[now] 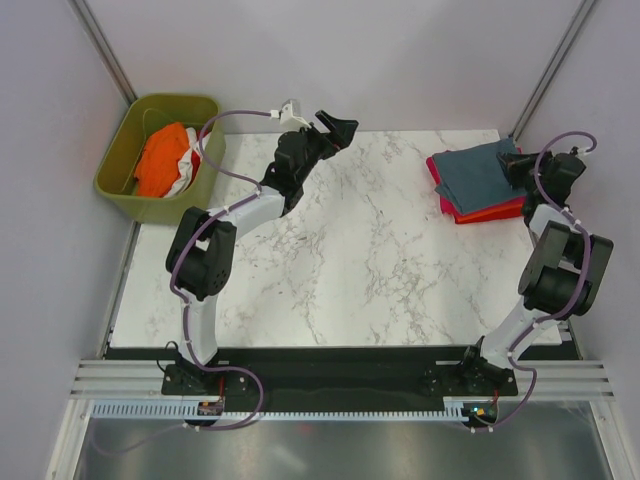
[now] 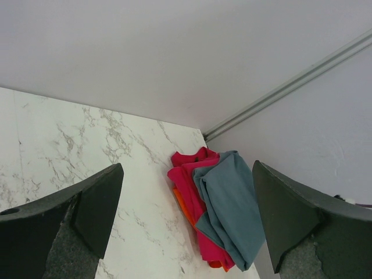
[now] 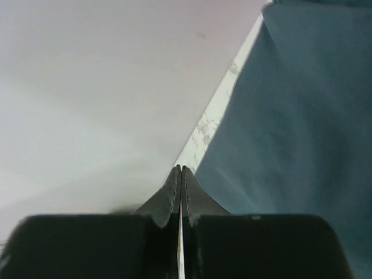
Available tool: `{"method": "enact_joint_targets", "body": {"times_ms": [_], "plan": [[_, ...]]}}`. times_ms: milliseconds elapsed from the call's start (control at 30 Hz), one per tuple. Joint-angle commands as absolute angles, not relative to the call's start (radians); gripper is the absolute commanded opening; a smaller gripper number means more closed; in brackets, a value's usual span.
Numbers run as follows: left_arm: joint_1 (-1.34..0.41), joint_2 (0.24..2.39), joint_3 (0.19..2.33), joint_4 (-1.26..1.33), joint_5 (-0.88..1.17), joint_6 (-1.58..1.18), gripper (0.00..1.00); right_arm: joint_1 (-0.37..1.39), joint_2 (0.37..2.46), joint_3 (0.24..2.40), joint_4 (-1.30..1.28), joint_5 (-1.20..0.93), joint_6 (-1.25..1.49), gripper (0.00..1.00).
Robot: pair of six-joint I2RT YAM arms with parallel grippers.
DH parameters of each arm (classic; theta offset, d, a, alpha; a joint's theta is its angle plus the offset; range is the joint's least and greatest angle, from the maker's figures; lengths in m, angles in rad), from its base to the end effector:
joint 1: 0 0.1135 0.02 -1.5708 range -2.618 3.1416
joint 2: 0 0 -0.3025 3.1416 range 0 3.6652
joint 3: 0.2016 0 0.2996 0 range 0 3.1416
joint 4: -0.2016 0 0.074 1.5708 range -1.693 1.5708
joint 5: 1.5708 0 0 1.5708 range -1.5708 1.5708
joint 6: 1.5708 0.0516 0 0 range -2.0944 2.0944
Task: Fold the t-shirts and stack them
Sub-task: Neatly place the folded tshirt to the corner
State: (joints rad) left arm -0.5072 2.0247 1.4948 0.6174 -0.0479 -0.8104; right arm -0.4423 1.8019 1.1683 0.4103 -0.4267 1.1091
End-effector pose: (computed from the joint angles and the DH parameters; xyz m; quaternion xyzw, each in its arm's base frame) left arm 0.4918 -0.2705 0.2997 -0.1194 0.6649 -0.4385 0.5928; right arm 0.4423 -0.1859 0.2557 0.4405 0.6378 0.3559 0.5220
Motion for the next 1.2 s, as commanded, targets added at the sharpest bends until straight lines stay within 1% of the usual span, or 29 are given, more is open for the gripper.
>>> {"method": "enact_joint_targets", "body": {"times_ms": [0, 100, 200, 300, 400, 500, 533, 600, 633, 667, 700, 767, 800, 833, 933, 1033, 1067, 1100, 1133, 1167], "plan": [[-0.505, 2.033, 1.54, 0.652, -0.023, -0.85, 0.99, -0.448, 1.824, 1.082, 0.5, -0.494, 1.12, 0.0], [-0.505, 2.034, 1.542, 0.652, -0.02, -0.851, 0.98, -0.449, 1.888, 1.023, 0.642, -0.545, 1.167, 0.0], [-0.505, 2.031, 1.539, 0.652, -0.02, -0.848, 0.99, -0.448, 1.937, 1.025, 0.655, -0.531, 1.155, 0.0], [-0.503, 2.025, 1.536, 0.647, -0.023, -0.838, 0.98, -0.449, 1.934, 1.051, 0.617, -0.529, 1.125, 0.0], [-0.503, 2.019, 1.536, 0.64, -0.029, -0.825, 0.99, -0.448, 1.87, 1.08, 0.534, -0.499, 1.059, 0.0], [-0.503, 2.019, 1.536, 0.64, -0.028, -0.825, 0.99, -0.42, 1.803, 1.153, 0.373, -0.433, 0.936, 0.01], [-0.503, 2.02, 1.537, 0.64, -0.028, -0.824, 0.99, -0.407, 1.796, 1.233, 0.254, -0.417, 0.898, 0.02], [-0.503, 2.02, 1.539, 0.638, -0.031, -0.825, 0.99, -0.353, 1.822, 1.329, 0.145, -0.373, 0.782, 0.03], [-0.503, 2.02, 1.54, 0.637, -0.028, -0.825, 0.99, -0.335, 1.847, 1.448, 0.038, -0.362, 0.743, 0.04], [-0.503, 2.022, 1.542, 0.637, -0.028, -0.825, 0.99, -0.315, 1.879, 1.521, -0.021, -0.354, 0.715, 0.04], [-0.503, 2.023, 1.542, 0.635, -0.025, -0.827, 0.99, -0.283, 1.954, 1.661, -0.113, -0.342, 0.675, 0.03], [-0.503, 2.028, 1.545, 0.634, -0.021, -0.83, 0.99, -0.255, 2.029, 1.79, -0.178, -0.31, 0.654, 0.03], [-0.503, 2.028, 1.545, 0.634, -0.018, -0.827, 0.99, -0.229, 2.101, 1.851, -0.216, -0.278, 0.638, 0.03], [-0.503, 2.028, 1.548, 0.627, -0.018, -0.827, 0.99, -0.218, 2.136, 1.968, -0.285, -0.22, 0.612, 0.02], [-0.502, 2.029, 1.551, 0.62, -0.015, -0.822, 0.99, -0.184, 2.255, 2.132, -0.36, -0.116, 0.591, 0.02], [-0.502, 2.033, 1.555, 0.612, -0.008, -0.816, 0.99, -0.15, 2.338, 2.219, -0.37, -0.016, 0.563, 0.02], [-0.502, 2.034, 1.555, 0.611, -0.006, -0.815, 0.99, -0.141, 2.38, 2.244, -0.371, 0.053, 0.548, 0.02], [-0.502, 2.034, 1.555, 0.607, -0.005, -0.813, 0.99, -0.126, 2.402, 2.273, -0.376, 0.09, 0.531, 0.02], [-0.502, 2.034, 1.554, 0.606, -0.005, -0.81, 0.99, -0.123, 2.425, 2.328, -0.385, 0.112, 0.506, 0.06], [-0.502, 2.033, 1.552, 0.604, -0.005, -0.807, 0.99, -0.121, 2.462, 2.351, -0.385, 0.127, 0.499, 0.06]]}}
